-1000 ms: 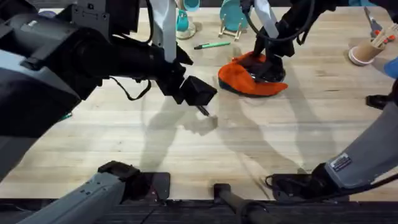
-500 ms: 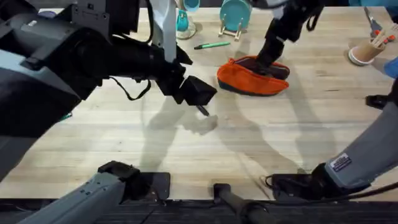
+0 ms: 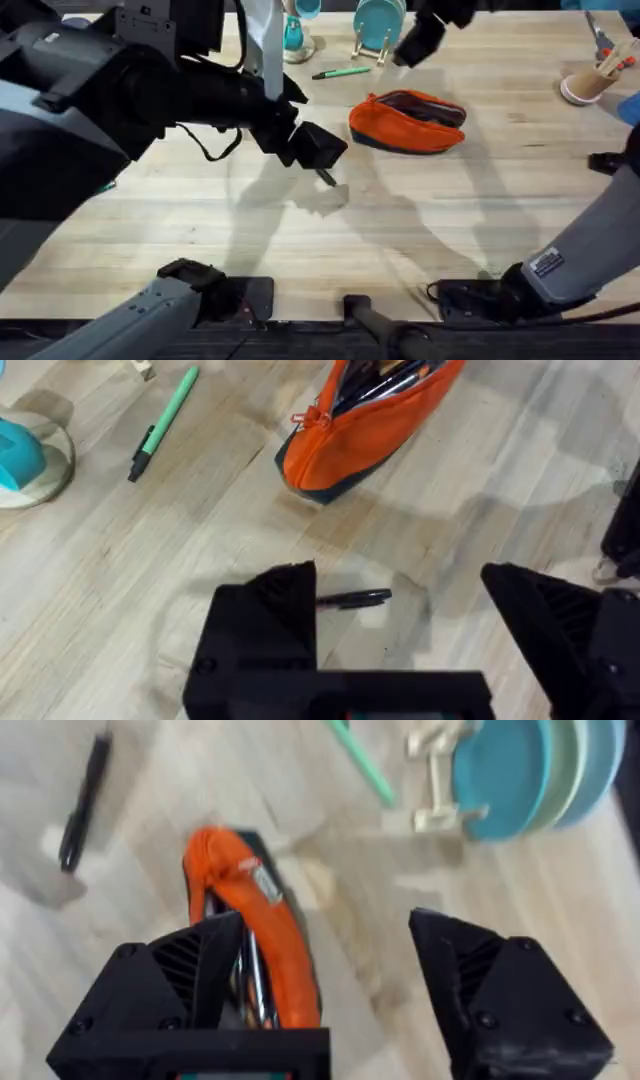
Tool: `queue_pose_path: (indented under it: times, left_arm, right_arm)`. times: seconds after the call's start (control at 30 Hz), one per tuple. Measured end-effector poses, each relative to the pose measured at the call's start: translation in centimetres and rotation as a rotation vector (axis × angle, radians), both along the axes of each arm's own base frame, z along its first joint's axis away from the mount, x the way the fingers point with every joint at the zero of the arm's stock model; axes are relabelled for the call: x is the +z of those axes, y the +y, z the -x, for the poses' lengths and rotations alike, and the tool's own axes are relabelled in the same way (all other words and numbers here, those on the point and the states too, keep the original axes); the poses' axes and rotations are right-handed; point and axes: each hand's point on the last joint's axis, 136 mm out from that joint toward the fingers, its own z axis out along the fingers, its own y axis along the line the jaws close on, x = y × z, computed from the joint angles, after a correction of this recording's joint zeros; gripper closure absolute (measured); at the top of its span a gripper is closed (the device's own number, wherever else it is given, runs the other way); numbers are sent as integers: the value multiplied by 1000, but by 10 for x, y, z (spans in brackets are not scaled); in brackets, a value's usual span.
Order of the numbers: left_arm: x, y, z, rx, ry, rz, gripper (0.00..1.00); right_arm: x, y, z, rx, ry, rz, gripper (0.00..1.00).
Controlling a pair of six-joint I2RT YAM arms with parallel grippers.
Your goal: Unzip the bag, pick up the pens from the table one at a time and place them inside, then zip the bag closed.
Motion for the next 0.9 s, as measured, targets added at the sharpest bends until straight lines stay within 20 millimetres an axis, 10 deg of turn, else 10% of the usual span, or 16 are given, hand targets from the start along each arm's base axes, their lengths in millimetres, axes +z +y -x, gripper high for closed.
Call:
queue_pose_path:
  times: [0.43,0.9]
  left_arm:
    - [0,0,0,0,0,0,6]
    - [0,0,0,0,1,0,6]
  right_arm:
    - [15,51,-20,97,-142,-85,4]
    - [-37,85,-58,138,-166,-98,4]
